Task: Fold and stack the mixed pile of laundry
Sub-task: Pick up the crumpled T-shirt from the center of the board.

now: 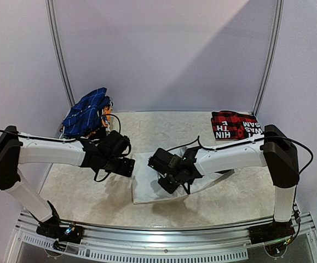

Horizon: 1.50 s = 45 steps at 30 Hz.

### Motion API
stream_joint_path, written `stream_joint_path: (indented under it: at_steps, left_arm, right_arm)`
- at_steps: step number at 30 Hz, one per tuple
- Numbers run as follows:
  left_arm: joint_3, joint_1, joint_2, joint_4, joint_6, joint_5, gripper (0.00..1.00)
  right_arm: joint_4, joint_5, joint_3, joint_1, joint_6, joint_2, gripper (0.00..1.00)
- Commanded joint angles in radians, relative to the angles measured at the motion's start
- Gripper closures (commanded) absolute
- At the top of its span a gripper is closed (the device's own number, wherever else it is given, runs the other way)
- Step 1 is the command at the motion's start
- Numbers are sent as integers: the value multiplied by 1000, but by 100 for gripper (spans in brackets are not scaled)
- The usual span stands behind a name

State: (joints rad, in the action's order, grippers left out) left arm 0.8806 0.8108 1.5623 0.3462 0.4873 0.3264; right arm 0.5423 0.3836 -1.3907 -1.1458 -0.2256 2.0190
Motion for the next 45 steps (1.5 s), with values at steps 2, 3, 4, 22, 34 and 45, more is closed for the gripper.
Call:
stream_joint_path:
  at_steps: [2,3,4,22,34,45]
  left_arm:
    - [-22,-16,-22,-30,9,-3,16]
    - [-23,-16,-23,-32,6,-4,16]
    - [-24,-16,-25,-34,5,-6,16]
    - [3,33,-75,-103,-71,-91,19]
    - [122,123,-31,-194,-211,-253,19]
    - [276,261,45,-181,-391,-314,9]
  right_arm:
    - [19,56,-30,-11,-5,21,78]
    - [21,64,-31,-11,-6,19,84]
    - [25,77,-31,-10,-11,17,91]
    - [183,330,-121,93,-2,-446,100]
    - [183,467,-311,119,196,-616,100]
    - [138,443,-310,119,252,-664,100]
